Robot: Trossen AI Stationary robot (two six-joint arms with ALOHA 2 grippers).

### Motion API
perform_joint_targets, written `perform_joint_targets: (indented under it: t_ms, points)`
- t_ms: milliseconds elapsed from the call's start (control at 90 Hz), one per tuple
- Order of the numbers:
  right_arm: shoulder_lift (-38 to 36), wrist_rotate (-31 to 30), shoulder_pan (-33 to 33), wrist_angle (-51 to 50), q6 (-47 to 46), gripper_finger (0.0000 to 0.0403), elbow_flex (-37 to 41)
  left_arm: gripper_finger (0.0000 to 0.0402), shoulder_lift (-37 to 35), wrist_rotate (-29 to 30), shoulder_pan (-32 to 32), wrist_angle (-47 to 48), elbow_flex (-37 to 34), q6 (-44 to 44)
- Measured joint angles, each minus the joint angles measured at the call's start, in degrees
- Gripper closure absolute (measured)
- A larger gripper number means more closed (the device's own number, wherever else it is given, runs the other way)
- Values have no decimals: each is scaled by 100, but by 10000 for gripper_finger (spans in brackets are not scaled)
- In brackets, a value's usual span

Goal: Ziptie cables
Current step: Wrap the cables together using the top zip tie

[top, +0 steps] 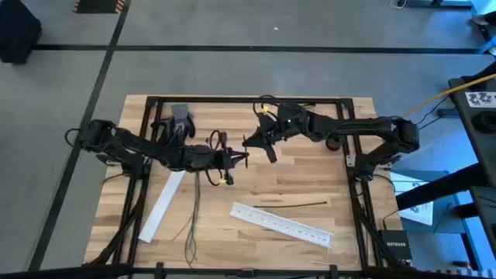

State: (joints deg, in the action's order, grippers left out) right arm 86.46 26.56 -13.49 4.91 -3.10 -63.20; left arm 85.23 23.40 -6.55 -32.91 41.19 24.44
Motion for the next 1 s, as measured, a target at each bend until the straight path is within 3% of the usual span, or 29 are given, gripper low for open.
perform_joint_targets:
  t_ms: [211, 1000]
  points:
    - [-7, -215, -75, -989, 598, 403, -576, 401, 2, 218, -59, 483, -7, -263]
    - [-11, -377, -460, -1176, 785, 400, -626, 401, 13, 619, -119, 1386, -50, -428]
